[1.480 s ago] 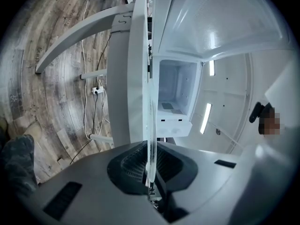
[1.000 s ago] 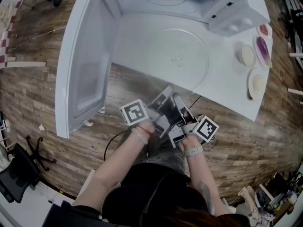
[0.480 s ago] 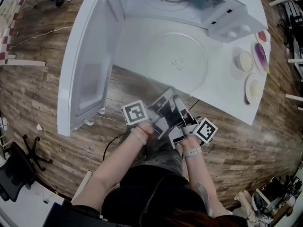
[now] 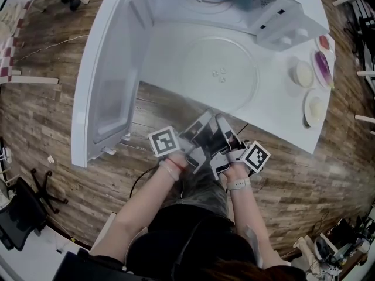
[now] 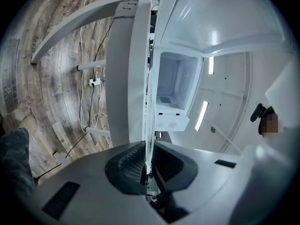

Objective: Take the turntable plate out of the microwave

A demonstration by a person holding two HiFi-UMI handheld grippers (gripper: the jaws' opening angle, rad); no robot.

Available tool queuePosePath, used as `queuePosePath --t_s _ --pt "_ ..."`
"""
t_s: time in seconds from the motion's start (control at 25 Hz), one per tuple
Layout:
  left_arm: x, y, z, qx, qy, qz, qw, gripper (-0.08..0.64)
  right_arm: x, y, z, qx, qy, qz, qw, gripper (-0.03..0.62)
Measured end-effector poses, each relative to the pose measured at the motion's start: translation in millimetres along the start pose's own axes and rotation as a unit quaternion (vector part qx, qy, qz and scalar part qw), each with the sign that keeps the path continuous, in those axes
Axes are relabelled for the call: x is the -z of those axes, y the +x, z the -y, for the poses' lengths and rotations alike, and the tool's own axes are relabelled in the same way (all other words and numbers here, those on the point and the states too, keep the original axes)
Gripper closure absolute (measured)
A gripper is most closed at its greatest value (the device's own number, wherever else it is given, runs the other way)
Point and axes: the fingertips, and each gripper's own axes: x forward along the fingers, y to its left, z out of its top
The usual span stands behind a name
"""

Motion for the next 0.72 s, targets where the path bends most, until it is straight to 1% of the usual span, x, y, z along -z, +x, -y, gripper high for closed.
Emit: queuePosePath --t_s 0.2,0.48,0.6,0.72 --pt "-2 -3 0 -0.006 0.010 0.001 0.9999 0.526 0 2 0 -0.002 0.005 -0.001 1.000 0.540" --pt "-4 -6 2 -0.001 0.005 0.002 1.0000 0.526 0 3 0 -0.010 0.021 0.005 1.000 0.540" --pt "-3 -12 3 0.005 -0.004 -0.001 1.0000 0.526 0 2 1 -0.009 0.028 0.013 0.999 0.541" --pt "2 -18 3 0.002 -0.009 -0.007 0.9999 0.526 -6 1 2 -0.010 0.025 0.020 0.999 0.541"
